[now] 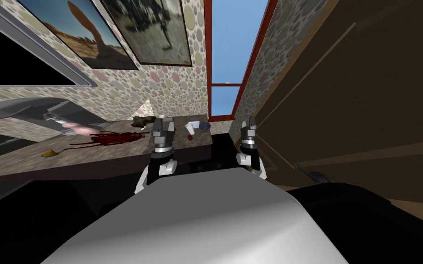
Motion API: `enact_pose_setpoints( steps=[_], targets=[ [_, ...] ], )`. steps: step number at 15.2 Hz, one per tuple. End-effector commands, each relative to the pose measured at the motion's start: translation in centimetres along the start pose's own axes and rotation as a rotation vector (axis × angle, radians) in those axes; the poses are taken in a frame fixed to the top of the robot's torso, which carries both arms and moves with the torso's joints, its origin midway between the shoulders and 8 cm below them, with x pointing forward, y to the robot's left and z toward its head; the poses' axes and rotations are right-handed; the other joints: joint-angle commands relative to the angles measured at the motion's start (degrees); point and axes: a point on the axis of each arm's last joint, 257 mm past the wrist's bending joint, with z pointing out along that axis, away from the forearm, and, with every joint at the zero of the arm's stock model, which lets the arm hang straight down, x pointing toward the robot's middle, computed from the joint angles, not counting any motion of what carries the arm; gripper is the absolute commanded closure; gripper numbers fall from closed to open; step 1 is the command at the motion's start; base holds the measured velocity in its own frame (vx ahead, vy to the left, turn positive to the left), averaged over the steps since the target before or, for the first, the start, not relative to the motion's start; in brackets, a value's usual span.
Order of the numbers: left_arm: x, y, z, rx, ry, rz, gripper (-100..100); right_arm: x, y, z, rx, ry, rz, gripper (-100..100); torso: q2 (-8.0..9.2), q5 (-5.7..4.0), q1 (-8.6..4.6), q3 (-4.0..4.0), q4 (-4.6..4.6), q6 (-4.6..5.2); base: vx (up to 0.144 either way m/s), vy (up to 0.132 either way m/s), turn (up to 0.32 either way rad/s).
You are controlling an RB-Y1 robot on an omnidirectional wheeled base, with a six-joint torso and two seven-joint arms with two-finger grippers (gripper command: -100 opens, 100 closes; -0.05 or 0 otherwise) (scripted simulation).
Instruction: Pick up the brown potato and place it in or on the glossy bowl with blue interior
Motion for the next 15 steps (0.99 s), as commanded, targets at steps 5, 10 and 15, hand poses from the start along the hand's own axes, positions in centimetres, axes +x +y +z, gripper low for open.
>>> enact_pose_setpoints(
  steps=[5,10,15],
  targets=[
    [2.6,1.7,0.3,-0.087,0.117,-0.069,-100,0.0,0.0,0.0,0.000,0.000,0.000,0,0.02,0.01,0.03,0.01,0.00,0.00,-0.040,0.101,-0.177],
    [4.2,3.1,0.1,-0.159,0.186,-0.109,-100,0.0,0.0,0.0,0.000,0.000,0.000,0,-0.05,0.00,0.00,-0.02,-0.01,-0.01,-0.038,0.101,-0.157],
    [5.8,4.7,-0.4,-0.242,0.256,-0.144,-100,0.0,0.0,0.0,0.000,0.000,0.000,0,0.00,0.00,0.00,0.00,0.00,0.00,-0.052,0.099,-0.170]
  ],
)
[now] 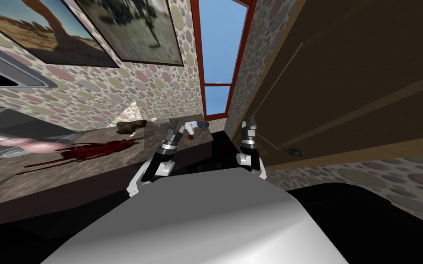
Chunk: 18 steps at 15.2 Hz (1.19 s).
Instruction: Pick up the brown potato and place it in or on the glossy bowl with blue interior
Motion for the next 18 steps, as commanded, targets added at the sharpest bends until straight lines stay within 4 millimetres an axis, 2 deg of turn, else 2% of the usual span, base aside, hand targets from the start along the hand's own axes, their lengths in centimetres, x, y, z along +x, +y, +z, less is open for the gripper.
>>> enact_pose_setpoints(
  steps=[1,3,5,6,8,9,11,14,16,18],
  targets=[
    [0.6,1.0,-0.1,-0.048,0.026,-0.016,-100,0.0,0.0,0.0,0.000,0.000,0.000,0,0.00,0.00,0.00,0.00,0.00,0.00,-0.042,0.116,-0.221],
    [1.3,1.6,-0.1,-0.081,0.059,-0.033,-100,0.0,0.0,0.0,0.000,0.000,0.000,0,-0.05,0.00,-0.05,-0.02,-0.01,-0.04,-0.037,0.081,-0.117],
    [1.2,2.1,-0.1,-0.100,0.056,-0.032,-100,0.0,0.0,0.0,0.000,0.000,0.000,0,-0.05,-0.01,-0.07,-0.03,-0.01,-0.01,-0.046,0.078,-0.136],
    [2.0,2.8,-0.2,-0.132,0.089,-0.048,-100,0.0,0.0,0.0,0.000,0.000,0.000,0,-0.05,-0.01,-0.12,-0.03,-0.01,-0.04,-0.053,0.074,-0.206],
    [1.9,3.3,-0.3,-0.151,0.086,-0.047,-100,0.0,0.0,0.0,0.000,0.000,0.000,0,-0.03,-0.02,-0.11,-0.02,-0.01,-0.01,-0.047,0.073,-0.140],
    [2.6,4.0,-0.5,-0.186,0.116,-0.061,-100,0.0,0.0,0.0,0.000,0.000,0.000,0,-0.06,-0.02,-0.15,-0.03,-0.01,-0.04,-0.051,0.062,-0.148],
    [2.5,4.5,-0.5,-0.205,0.113,-0.059,-100,0.0,0.0,0.0,0.000,0.000,0.000,0,-0.04,-0.02,-0.14,-0.02,-0.01,-0.01,-0.044,0.069,-0.139],
    [3.7,6.5,-1.3,-0.296,0.165,-0.081,-100,0.0,0.0,0.0,0.000,0.000,0.000,0,-0.12,-0.02,-0.13,-0.07,-0.03,-0.01,-0.040,0.076,-0.228],
    [3.6,7.2,-1.4,-0.320,0.160,-0.078,-100,0.0,0.0,0.0,0.000,0.000,0.000,0,-0.06,-0.01,-0.09,-0.03,-0.01,-0.01,-0.051,0.074,-0.139],
    [4.0,8.6,-2.1,-0.381,0.179,-0.083,-100,0.0,0.0,0.0,0.000,0.000,0.000,0,-0.09,-0.02,-0.14,-0.05,-0.02,-0.01,-0.044,0.064,-0.190]
  ],
)
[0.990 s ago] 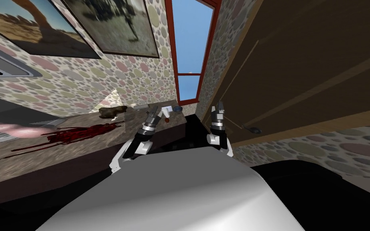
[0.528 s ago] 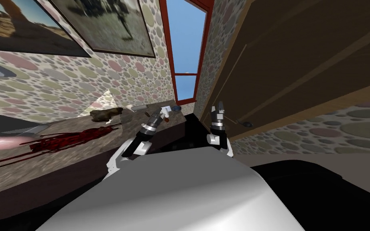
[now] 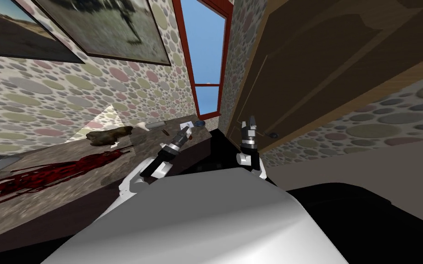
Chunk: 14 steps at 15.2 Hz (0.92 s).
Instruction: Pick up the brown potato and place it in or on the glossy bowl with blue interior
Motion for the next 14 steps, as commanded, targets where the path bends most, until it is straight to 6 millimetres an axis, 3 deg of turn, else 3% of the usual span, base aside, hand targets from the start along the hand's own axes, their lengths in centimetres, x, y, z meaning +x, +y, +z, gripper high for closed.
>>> enact_pose_setpoints(
  steps=[1,3,8,13,14],
  targets=[
    [0.3,2.0,-0.1,-0.072,0.024,-0.010,-100,0.0,0.0,0.0,0.000,0.000,0.000,0,0.00,0.00,0.00,0.00,0.00,0.00,-0.046,0.077,-0.306],
    [0.1,2.7,-0.2,-0.098,0.017,-0.009,-100,0.0,0.0,0.0,0.000,0.000,0.000,0,-0.02,0.01,0.05,-0.01,-0.01,0.00,-0.033,0.065,-0.136],
    [0.3,7.6,-1.2,-0.275,0.048,-0.011,-100,0.0,0.0,0.0,0.000,0.000,0.000,0,-0.14,-0.01,-0.04,-0.08,-0.03,0.01,-0.019,0.052,-0.227],
    [-0.2,10.0,-2.0,-0.364,0.040,-0.005,-100,0.0,0.0,0.0,0.000,0.000,0.000,0,-0.21,-0.02,-0.10,-0.12,-0.05,0.00,-0.009,0.039,-0.135],
    [-0.4,11.5,-2.6,-0.419,0.042,0.001,-100,0.0,0.0,0.0,0.000,0.000,0.000,0,-0.23,-0.03,-0.13,-0.13,-0.05,-0.02,0.001,0.024,-0.185]
  ],
)
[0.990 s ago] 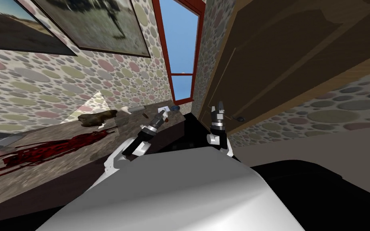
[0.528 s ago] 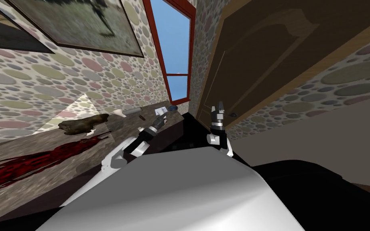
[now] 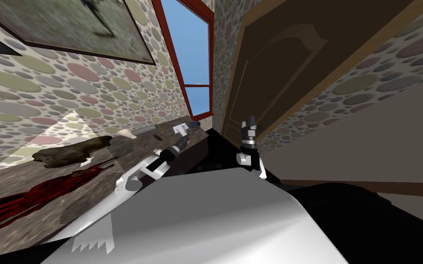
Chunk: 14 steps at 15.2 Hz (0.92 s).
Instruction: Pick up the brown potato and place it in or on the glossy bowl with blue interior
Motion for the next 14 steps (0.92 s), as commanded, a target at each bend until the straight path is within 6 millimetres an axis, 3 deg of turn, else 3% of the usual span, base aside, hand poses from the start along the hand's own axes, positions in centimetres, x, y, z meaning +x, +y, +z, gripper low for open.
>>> enact_pose_setpoints(
  steps=[1,2,3,5,6,8,9,10,13,14],
  targets=[
    [-0.3,1.6,0.0,-0.057,-0.007,0.002,-100,0.0,0.0,0.0,0.000,0.000,0.000,0,0.00,0.00,0.00,0.00,0.00,0.00,0.004,0.030,-0.200],
    [-0.3,1.6,0.0,-0.057,-0.007,0.002,-100,0.0,0.0,0.0,0.000,0.000,0.000,0,-0.01,0.00,0.00,-0.01,0.00,-0.01,0.003,0.026,-0.071],
    [-0.7,3.3,-0.1,-0.112,-0.009,0.008,-100,0.0,0.0,0.0,0.000,0.000,0.000,0,-0.02,0.00,-0.01,-0.01,0.00,-0.04,0.005,0.027,-0.154],
    [-0.8,3.6,-0.2,-0.124,-0.014,0.009,-100,0.0,0.0,0.0,0.000,0.000,0.000,0,-0.03,0.00,0.00,-0.02,-0.01,-0.01,0.004,0.026,-0.136],
    [-1.3,5.2,-0.4,-0.176,-0.019,0.016,-100,0.0,0.0,0.0,0.000,0.000,0.000,0,-0.04,0.00,-0.01,-0.02,0.00,-0.03,0.007,0.021,-0.150],
    [-1.5,5.5,-0.5,-0.189,-0.025,0.016,-100,0.0,0.0,0.0,0.000,0.000,0.000,0,-0.06,-0.01,-0.02,-0.04,-0.01,0.00,0.008,0.022,-0.140],
    [-2.1,7.2,-0.8,-0.246,-0.036,0.024,-100,0.0,0.0,0.0,0.000,0.000,0.000,0,-0.06,-0.01,-0.03,-0.03,-0.01,-0.03,0.013,0.018,-0.200],
    [-2.2,7.4,-0.9,-0.253,-0.039,0.025,-100,0.0,0.0,0.0,0.000,0.000,0.000,0,-0.07,-0.01,-0.04,-0.04,-0.01,0.00,0.017,0.025,-0.183],
    [-3.8,10.8,-1.9,-0.367,-0.070,0.042,-100,0.0,0.0,0.0,0.000,0.000,0.000,0,-0.11,0.00,0.01,-0.06,-0.02,-0.02,0.019,0.032,-0.204],
    [-3.9,10.9,-1.9,-0.373,-0.073,0.043,-100,0.0,0.0,0.0,0.000,0.000,0.000,0,-0.11,0.00,0.01,-0.07,-0.03,0.00,0.022,0.030,-0.172]
  ],
)
